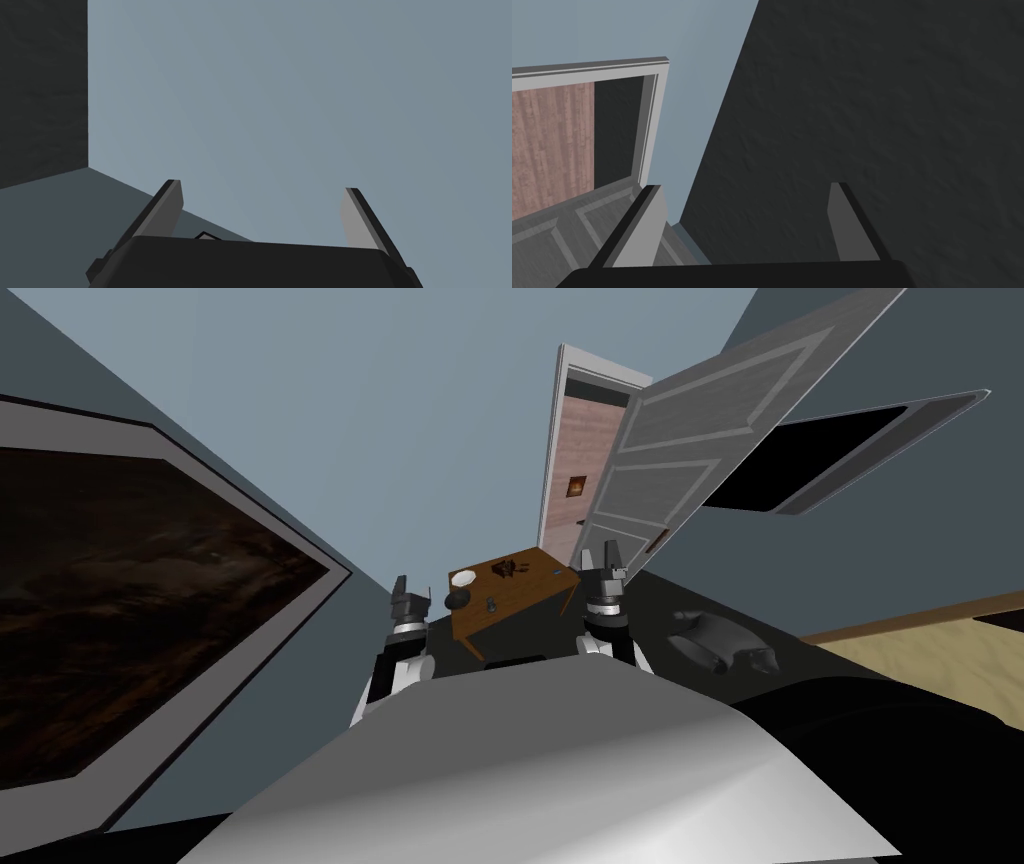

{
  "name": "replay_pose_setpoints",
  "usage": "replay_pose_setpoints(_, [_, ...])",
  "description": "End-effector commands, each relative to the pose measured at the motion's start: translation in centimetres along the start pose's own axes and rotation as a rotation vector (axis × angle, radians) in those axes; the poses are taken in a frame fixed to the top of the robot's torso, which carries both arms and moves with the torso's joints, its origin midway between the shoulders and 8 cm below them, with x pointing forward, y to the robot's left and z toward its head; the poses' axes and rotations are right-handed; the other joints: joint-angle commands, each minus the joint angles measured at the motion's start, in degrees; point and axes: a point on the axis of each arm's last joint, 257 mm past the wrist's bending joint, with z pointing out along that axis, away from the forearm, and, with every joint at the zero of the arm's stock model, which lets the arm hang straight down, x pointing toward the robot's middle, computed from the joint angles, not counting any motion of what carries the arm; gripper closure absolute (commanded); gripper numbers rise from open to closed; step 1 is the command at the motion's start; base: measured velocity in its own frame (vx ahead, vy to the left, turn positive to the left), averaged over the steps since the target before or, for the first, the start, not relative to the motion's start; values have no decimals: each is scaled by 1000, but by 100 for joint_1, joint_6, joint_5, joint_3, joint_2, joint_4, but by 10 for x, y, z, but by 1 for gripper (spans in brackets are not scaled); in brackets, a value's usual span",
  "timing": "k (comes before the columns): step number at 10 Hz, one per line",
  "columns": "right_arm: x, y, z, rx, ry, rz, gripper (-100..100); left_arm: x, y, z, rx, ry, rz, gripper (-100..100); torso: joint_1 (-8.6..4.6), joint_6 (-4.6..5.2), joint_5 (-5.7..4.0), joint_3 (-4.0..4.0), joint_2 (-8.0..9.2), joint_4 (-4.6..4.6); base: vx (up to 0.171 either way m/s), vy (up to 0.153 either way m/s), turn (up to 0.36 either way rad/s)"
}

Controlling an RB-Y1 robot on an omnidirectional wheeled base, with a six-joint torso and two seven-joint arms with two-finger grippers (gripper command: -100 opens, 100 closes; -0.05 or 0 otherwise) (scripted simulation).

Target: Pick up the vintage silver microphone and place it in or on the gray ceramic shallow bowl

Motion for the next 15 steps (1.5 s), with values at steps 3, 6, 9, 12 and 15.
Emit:
replay_pose_setpoints(3, [0, 0, 0, 0, 0, 0, 0, -4, 34, -2, -115, 0, -11, -100, 0, 0, 0, 0, 0, 0, -39, -20, 34])
replay_pose_setpoints(6, [0, 0, 0, 0, 0, 0, 0, -4, 61, -6, -201, -1, -28, -100, 0, 0, 0, -1, -2, 0, -39, -19, 31])
replay_pose_setpoints(9, [0, 0, 0, 0, 0, 0, 0, -4, 89, -13, -289, -1, -48, -100, -1, 0, -1, -3, -5, -1, -32, -20, 25])
replay_pose_setpoints(12, [0, 0, 0, 0, 0, 0, 0, -2, 128, -25, -412, 0, -84, -100, -4, 1, -1, -3, -5, -1, -32, -28, 12])
replay_pose_setpoints(15, [0, 0, 0, 0, 0, 0, 0, -1, 156, -36, -499, 2, -111, -100, -4, 1, -1, -7, -12, -2, -10, -27, -19])
